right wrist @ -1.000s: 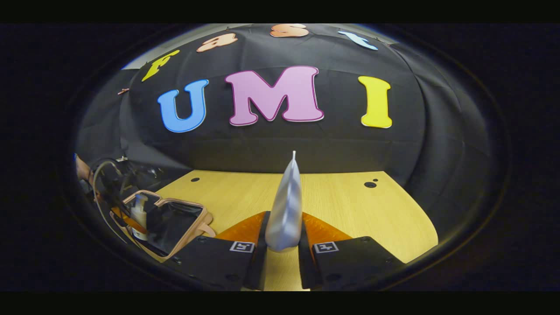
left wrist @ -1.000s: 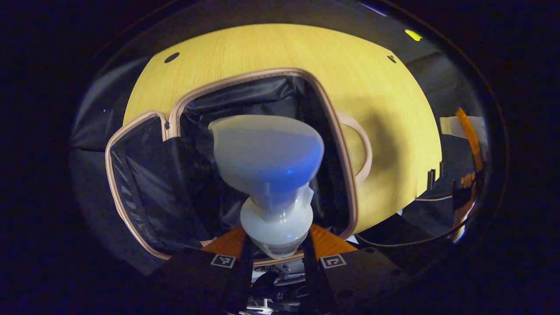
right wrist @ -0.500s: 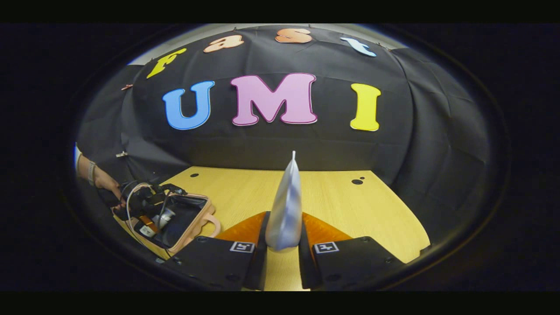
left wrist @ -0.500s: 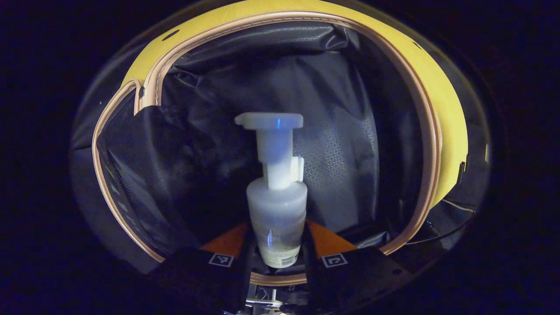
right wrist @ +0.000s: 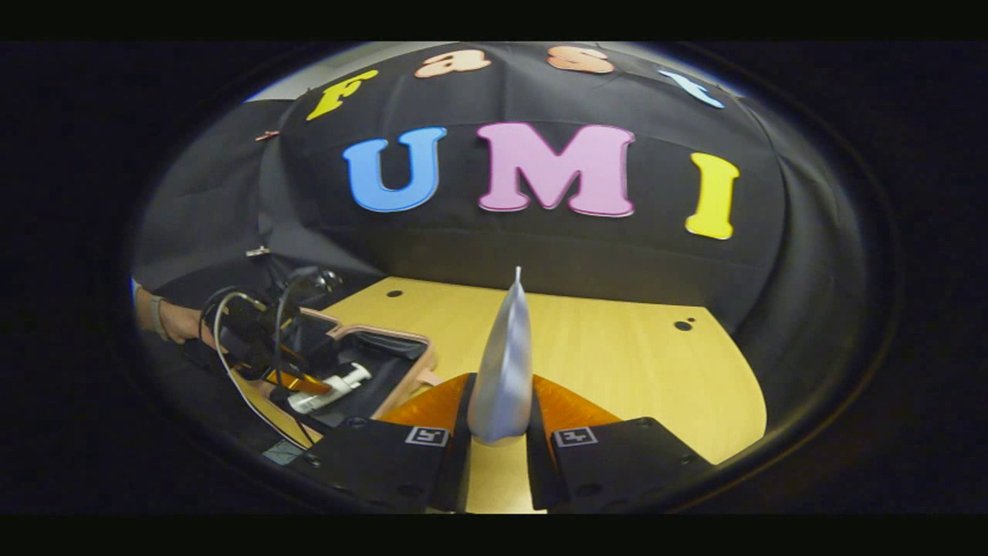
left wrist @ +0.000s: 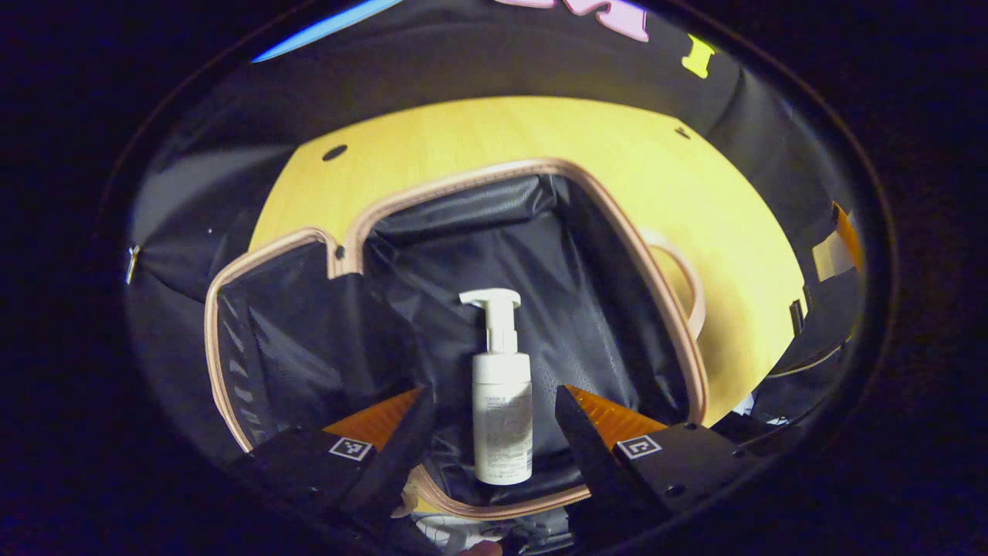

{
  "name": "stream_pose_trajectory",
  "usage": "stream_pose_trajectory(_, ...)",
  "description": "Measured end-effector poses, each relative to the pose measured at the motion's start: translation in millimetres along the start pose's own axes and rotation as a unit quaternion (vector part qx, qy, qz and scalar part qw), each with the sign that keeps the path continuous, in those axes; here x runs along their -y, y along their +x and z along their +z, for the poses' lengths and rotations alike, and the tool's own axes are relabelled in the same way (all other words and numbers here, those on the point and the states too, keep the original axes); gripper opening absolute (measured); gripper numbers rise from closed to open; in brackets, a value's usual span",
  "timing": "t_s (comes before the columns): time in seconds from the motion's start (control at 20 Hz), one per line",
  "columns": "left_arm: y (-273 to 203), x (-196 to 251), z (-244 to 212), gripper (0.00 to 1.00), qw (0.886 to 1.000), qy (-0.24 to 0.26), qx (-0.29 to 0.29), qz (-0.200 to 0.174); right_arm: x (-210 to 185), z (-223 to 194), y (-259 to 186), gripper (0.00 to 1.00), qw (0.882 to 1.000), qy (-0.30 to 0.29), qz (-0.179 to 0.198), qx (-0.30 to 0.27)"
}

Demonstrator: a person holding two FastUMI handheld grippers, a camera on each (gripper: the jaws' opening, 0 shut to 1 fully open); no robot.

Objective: First open the suitcase, pack the skin care products into it, and then close the suitcase.

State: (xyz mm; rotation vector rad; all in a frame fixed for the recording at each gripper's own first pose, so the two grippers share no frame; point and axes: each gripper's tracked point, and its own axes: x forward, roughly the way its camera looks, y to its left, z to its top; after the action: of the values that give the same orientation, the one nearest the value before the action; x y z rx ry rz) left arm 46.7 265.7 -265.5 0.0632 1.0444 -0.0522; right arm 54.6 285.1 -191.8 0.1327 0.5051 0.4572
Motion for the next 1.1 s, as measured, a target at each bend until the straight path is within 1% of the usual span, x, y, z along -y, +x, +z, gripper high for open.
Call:
stream_pose_trajectory(0.05,-16.4,-3.4,9.9,0.99,0.999,-0.020,0.035,-0.005,-19.3,-0.3,10.5,0.34,1.000,-0.001,0.025,-0.017)
stream_pose_trajectory(0.1,-33.6,-9.7,14.4,0.99,0.997,-0.039,0.064,-0.007,-38.8,-10.9,19.6,0.34,0.997,0.007,0.052,-0.061)
stream_pose_trajectory(0.15,-50.2,-19.8,12.6,0.98,0.994,-0.059,0.088,-0.006,-59.1,-19.3,25.2,0.34,0.992,0.027,0.078,-0.096)
stream_pose_trajectory(0.25,-74.9,-42.5,3.5,0.99,0.988,-0.093,0.119,0.005,-100.6,-40.2,45.1,0.34,0.975,0.086,0.118,-0.169)
stream_pose_trajectory(0.3,-86.1,-53.9,-5.9,0.99,0.986,-0.109,0.124,0.014,-118.4,-47.5,56.7,0.34,0.965,0.107,0.131,-0.199)
stream_pose_trajectory(0.35,-98.2,-71.9,-14.8,0.99,0.983,-0.124,0.130,0.034,-129.6,-58.2,69.4,0.34,0.957,0.113,0.137,-0.230)
stream_pose_trajectory(0.45,-115.3,-104.8,-40.3,0.99,0.977,-0.158,0.133,0.058,-149.5,-89.5,83.5,0.34,0.939,0.109,0.136,-0.295)
stream_pose_trajectory(0.5,-122.0,-122.3,-54.3,0.99,0.972,-0.179,0.135,0.073,-160.9,-107.4,88.5,0.34,0.926,0.113,0.139,-0.333)
stream_pose_trajectory(0.6,-134.6,-152.5,-80.6,0.99,0.962,-0.222,0.131,0.087,-183.7,-132.8,98.1,0.35,0.898,0.140,0.131,-0.397)
stream_pose_trajectory(0.75,-152.5,-197.4,-110.2,0.99,0.948,-0.268,0.131,0.114,-197.1,-173.0,112.0,0.35,0.877,0.142,0.100,-0.448)
stream_pose_trajectory(0.85,-162.1,-224.0,-123.7,0.99,0.938,-0.294,0.131,0.129,-209.1,-188.6,108.8,0.35,0.861,0.167,0.092,-0.472)
stream_pose_trajectory(0.95,-167.2,-243.4,-129.3,0.99,0.928,-0.323,0.129,0.130,-206.4,-205.3,107.8,0.35,0.850,0.177,0.073,-0.490)
stream_pose_trajectory(1.0,-168.7,-255.9,-128.2,0.96,0.924,-0.336,0.124,0.136,-204.4,-206.0,112.1,0.35,0.847,0.190,0.060,-0.493)
stream_pose_trajectory(1.05,-163.7,-262.5,-131.7,0.99,0.920,-0.342,0.121,0.146,-201.3,-204.7,114.8,0.35,0.848,0.195,0.052,-0.490)
stream_pose_trajectory(1.1,-163.2,-270.7,-131.5,0.99,0.919,-0.344,0.118,0.154,-198.1,-203.4,115.8,0.35,0.851,0.196,0.048,-0.484)
